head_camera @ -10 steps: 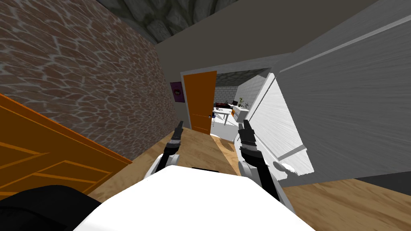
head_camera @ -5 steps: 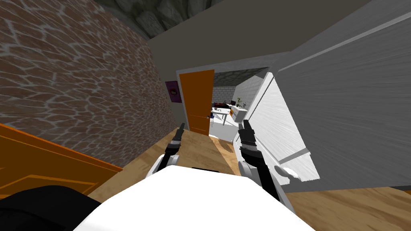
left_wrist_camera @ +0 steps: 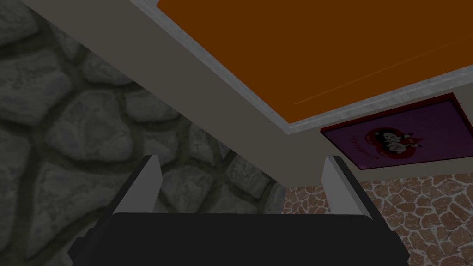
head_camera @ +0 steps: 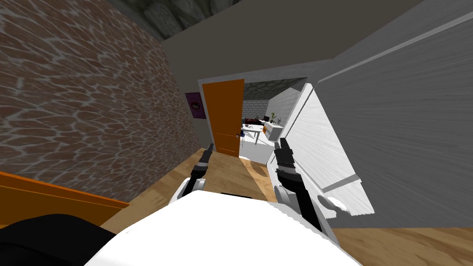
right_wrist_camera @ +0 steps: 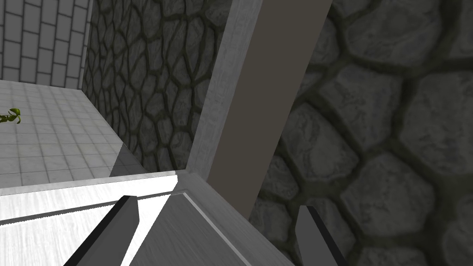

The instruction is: Pull the door open

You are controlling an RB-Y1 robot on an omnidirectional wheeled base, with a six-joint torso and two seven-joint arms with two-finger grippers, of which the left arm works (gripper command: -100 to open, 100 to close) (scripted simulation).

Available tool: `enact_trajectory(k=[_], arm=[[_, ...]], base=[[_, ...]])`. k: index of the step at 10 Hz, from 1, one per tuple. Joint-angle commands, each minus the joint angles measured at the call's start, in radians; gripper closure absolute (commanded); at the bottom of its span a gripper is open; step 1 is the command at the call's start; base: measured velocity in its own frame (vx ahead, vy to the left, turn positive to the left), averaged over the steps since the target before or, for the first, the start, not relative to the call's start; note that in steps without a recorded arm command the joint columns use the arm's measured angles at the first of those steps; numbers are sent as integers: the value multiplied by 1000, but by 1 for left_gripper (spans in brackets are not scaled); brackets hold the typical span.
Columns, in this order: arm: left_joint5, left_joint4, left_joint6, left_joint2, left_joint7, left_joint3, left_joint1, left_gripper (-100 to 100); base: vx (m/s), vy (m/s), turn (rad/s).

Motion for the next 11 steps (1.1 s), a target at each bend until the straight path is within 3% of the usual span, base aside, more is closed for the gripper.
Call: enact_trajectory(k=[1,11], arm=[[-6,29,-8,2,-30,8,-5,-100],[-41,240,-60,16,-208,69,-54,-100]], base=[[112,-32,-59],[102,-26,-66]])
